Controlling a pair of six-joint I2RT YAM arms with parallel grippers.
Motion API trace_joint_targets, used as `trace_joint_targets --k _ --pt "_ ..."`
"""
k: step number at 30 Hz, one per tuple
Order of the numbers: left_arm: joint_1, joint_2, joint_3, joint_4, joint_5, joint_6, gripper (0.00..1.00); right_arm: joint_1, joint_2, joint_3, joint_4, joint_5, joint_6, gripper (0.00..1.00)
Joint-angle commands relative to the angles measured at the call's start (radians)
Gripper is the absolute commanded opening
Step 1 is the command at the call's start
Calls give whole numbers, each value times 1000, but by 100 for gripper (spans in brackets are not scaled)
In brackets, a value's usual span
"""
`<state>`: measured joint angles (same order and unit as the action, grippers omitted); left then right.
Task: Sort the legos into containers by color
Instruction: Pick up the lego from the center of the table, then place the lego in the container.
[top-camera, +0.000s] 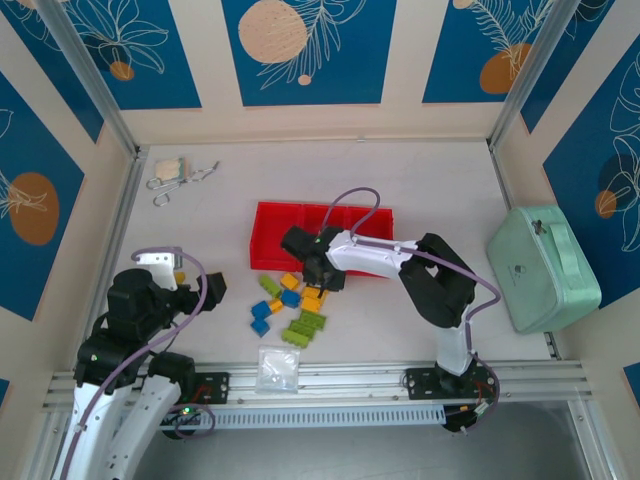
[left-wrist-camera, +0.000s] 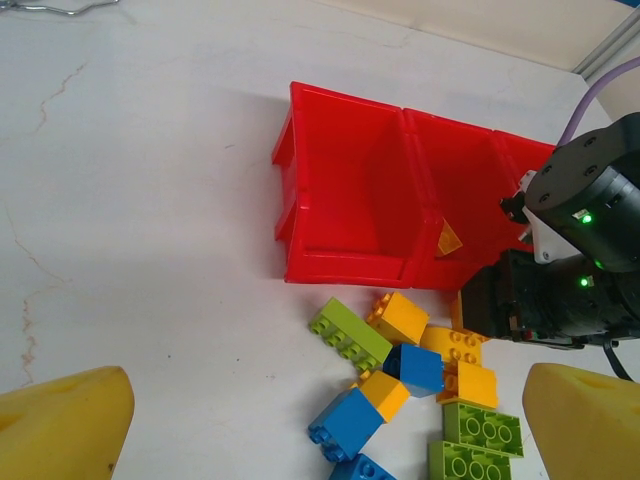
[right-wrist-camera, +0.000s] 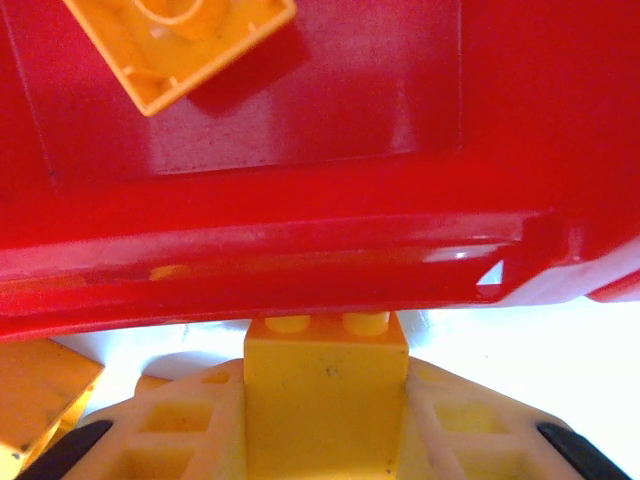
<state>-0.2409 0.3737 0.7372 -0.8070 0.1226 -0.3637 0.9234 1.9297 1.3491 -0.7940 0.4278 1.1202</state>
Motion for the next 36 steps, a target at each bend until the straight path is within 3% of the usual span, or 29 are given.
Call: trace_joint_targets --k 1,11,18,29,36 --pt "-2 -16 -10 16 19 19 99 -11 -48 -35 -22 16 -18 28" --pt "-1 -13 -10 16 23 19 99 -9 -273 -101 -122 -6 -66 19" --pt "-1 -12 -10 17 23 20 99 -37 -406 -54 -92 -40 -201 18" --pt "-2 -18 -9 13 12 19 99 -226 -234 138 44 -195 -455 18" --pt "-1 -27 -10 16 20 19 99 -269 -45 314 14 -202 -546 18"
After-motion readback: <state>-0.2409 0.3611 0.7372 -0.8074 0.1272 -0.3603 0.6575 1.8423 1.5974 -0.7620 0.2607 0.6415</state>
